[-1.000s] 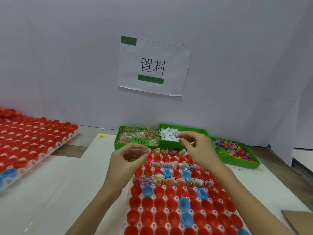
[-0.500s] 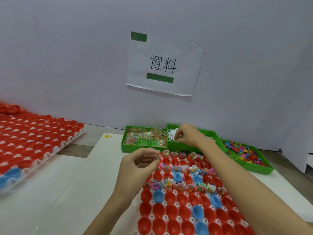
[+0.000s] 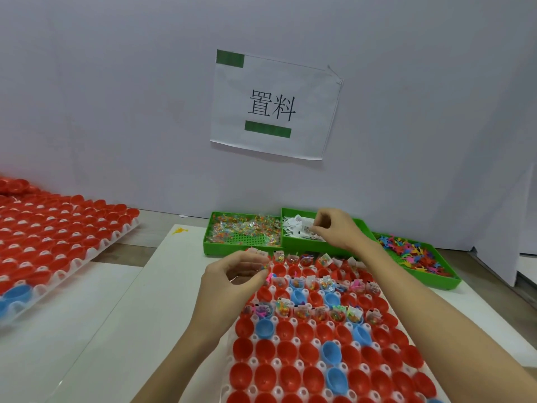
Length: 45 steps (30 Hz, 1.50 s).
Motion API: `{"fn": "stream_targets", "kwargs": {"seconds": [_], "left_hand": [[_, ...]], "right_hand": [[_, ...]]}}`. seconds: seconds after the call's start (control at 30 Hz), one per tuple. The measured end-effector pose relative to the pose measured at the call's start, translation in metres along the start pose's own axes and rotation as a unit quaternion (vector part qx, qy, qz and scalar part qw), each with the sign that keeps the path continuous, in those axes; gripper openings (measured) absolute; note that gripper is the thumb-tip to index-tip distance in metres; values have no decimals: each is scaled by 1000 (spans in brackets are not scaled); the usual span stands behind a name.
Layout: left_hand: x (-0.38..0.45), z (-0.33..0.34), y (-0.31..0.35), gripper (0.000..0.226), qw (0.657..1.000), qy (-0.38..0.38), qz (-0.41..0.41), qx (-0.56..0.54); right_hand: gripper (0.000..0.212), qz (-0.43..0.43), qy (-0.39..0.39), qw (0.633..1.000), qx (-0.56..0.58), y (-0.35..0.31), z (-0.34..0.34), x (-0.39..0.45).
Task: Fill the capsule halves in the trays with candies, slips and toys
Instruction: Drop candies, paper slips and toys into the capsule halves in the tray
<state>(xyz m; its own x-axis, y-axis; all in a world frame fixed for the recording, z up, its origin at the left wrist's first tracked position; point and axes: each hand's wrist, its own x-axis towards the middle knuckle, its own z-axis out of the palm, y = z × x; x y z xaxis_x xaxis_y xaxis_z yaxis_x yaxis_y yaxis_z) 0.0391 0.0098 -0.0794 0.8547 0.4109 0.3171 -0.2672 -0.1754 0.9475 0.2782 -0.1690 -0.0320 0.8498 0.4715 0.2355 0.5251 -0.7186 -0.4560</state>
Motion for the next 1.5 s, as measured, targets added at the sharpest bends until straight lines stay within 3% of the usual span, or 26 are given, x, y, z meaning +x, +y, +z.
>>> {"fn": "stream_targets", "kwargs": {"seconds": [0.1, 0.3, 0.53, 0.87, 1.1, 1.23, 1.33, 1.5], "left_hand": [[0, 1, -1, 18, 1000, -2, -4, 10], [-2, 4, -1, 19, 1000, -3, 3, 29], [-3, 6, -3, 19, 999, -5, -5, 35], [-5, 7, -1, 18, 999, -12, -5, 42], [-5, 9, 0, 18, 999, -14, -6, 48], [-6, 8, 0, 16, 999, -5, -9, 32], [-6, 8, 1, 16, 1000, -4, -27, 3], [-8, 10, 6, 22, 998, -16, -54, -35]], "right_hand": [[8, 13, 14, 1000, 13, 9, -4, -4], [30, 51, 28, 998, 38, 26, -5, -4], [29, 43, 60, 997, -12, 40, -10, -7], [26, 36, 33, 997, -53, 48, -15, -18], [20, 35, 69, 997, -16, 44, -18, -24], [29, 37, 66, 997, -20, 37, -20, -30], [35, 24, 91, 994, 48, 20, -24, -45], [23, 20, 77, 958, 277, -33, -25, -96]]}}
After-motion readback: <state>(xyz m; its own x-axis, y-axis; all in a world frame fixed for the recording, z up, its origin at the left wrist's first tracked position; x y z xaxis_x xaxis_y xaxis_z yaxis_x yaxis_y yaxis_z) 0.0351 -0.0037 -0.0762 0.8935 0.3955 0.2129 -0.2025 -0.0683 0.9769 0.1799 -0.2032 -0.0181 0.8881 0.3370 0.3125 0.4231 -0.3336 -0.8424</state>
